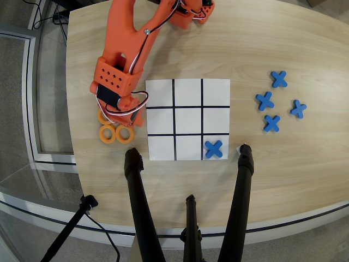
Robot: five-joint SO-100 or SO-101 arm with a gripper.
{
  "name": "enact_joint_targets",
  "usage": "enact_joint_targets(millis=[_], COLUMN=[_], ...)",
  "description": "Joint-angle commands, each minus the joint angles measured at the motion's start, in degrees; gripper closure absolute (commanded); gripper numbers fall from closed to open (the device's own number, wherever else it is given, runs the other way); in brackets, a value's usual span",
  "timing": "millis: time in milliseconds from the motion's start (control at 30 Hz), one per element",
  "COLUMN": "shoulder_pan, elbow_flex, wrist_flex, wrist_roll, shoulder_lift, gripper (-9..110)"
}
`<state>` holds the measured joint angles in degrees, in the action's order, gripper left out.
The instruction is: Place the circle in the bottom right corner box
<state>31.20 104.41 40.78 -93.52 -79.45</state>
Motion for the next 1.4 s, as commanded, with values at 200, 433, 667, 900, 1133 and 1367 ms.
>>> enact_joint_targets(millis=[200, 433, 667, 900, 1133, 1367], shoulder_pan=[0.5, 1.1, 3.3, 5.3, 5.4, 2.0], elbow_flex=[-1.2, 0.4, 1.7, 2.4, 4.0, 1.8], wrist_flex=[-0.6, 0.3, 9.0, 19.4, 18.7, 24.9], wrist_roll=[-0.4, -0.4, -1.2, -0.3, 2.5, 6.2], shoulder_lift=[2.5, 3.3, 1.2, 0.3, 0.4, -9.1], gripper=[79, 79, 80, 87, 102, 102])
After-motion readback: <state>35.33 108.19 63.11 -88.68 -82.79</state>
